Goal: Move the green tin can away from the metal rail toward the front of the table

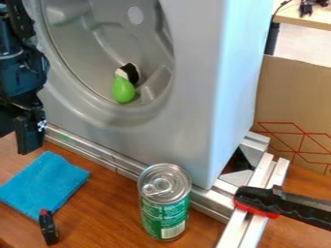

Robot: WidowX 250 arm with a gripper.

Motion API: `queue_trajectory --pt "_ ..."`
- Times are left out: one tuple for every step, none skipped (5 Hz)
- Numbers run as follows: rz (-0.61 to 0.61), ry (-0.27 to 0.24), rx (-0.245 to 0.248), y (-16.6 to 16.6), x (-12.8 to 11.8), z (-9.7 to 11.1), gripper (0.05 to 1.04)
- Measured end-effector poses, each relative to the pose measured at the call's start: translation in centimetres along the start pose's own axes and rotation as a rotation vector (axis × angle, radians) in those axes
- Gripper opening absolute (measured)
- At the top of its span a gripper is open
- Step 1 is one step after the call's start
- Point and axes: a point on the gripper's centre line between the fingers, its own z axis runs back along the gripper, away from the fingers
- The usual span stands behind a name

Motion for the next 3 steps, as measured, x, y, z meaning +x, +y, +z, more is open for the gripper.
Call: queue_trajectory --pt "0.004 0.013 -0.014 -0.2 -0.1 -0.4 1.0" --pt "-0.095 -0.016 -0.033 -4.5 1.6 -0.2 1.0" --pt "-0.153 -0.056 -0.05 -7.6 2.9 -0.2 1.0"
